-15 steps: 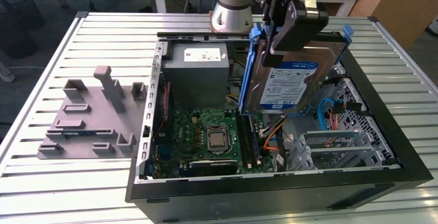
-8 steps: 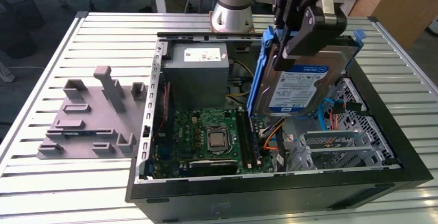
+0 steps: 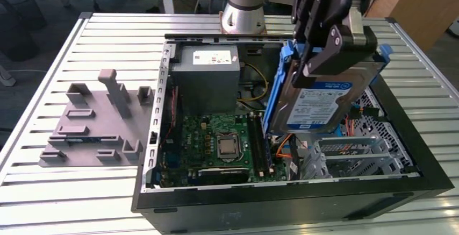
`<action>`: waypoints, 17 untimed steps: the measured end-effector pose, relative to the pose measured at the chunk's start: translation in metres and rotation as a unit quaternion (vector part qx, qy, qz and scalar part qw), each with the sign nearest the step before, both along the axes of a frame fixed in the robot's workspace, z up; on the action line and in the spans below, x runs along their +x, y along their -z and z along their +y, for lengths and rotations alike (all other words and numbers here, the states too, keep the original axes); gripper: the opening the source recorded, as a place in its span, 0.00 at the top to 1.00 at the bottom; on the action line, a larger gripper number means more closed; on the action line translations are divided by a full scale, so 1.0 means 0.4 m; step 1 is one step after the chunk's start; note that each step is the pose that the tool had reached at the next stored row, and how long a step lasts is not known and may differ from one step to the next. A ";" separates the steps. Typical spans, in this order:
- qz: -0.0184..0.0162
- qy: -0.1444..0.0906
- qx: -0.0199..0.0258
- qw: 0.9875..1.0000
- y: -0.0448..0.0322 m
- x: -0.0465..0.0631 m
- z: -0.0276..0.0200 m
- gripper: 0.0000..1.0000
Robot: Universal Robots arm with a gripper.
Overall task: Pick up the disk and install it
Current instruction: 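Insert the disk into the insertion slot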
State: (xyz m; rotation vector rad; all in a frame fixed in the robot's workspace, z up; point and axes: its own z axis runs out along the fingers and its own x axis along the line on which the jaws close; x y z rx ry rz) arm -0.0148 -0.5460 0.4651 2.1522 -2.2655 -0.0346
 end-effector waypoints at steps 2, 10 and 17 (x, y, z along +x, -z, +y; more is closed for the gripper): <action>0.000 0.000 0.000 1.000 0.001 0.010 -0.004 0.64; 0.000 0.000 0.000 1.000 0.009 0.046 -0.028 0.64; 0.000 0.000 0.000 1.000 0.015 0.091 -0.040 0.64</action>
